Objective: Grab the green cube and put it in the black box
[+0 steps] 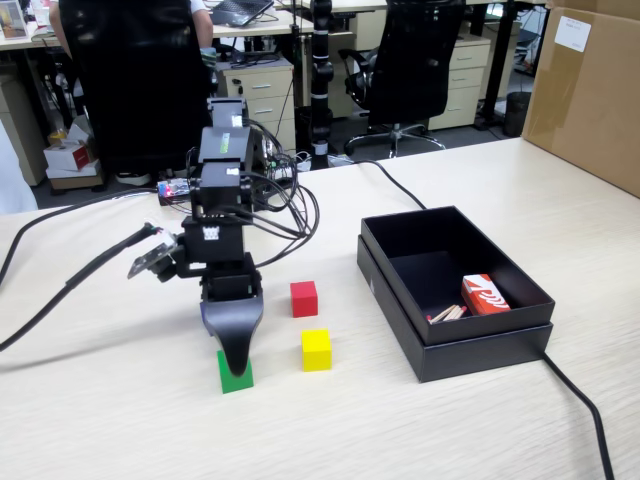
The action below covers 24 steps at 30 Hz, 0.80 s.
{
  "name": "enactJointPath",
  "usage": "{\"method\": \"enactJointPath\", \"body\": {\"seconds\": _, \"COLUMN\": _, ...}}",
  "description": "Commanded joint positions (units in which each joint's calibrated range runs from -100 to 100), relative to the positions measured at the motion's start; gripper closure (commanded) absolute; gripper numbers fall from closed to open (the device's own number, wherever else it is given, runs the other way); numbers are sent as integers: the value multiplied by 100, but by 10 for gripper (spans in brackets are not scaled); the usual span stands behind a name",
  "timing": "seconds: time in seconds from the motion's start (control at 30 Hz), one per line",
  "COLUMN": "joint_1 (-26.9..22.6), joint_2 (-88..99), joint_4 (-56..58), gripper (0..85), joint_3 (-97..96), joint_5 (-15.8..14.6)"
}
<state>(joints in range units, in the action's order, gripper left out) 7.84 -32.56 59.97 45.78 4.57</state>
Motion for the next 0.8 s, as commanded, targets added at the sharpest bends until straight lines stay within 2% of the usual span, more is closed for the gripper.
{"method": "enactJointPath", "body": {"seconds": 0.0, "joint_1": 5, "joint_2": 94, "joint_4": -317, "gripper": 380, "joint_3": 300, "joint_5": 5}}
{"method": "enactJointPath", "body": {"seconds": 0.33, "joint_1": 20, "joint_2": -78, "joint_4": -412, "gripper": 383, "joint_3": 327, "joint_5": 0}}
{"method": "enactJointPath", "body": {"seconds": 0.5, "joint_1": 15, "joint_2": -78, "joint_4": -412, "gripper": 446, "joint_3": 327, "joint_5": -5}}
{"method": "enactJointPath", "body": {"seconds": 0.6, "joint_1": 15, "joint_2": -89, "joint_4": -412, "gripper": 541, "joint_3": 327, "joint_5": -20}}
{"method": "enactJointPath", "body": {"seconds": 0.77, "joint_1": 10, "joint_2": -89, "joint_4": -412, "gripper": 549, "joint_3": 327, "joint_5": -20}}
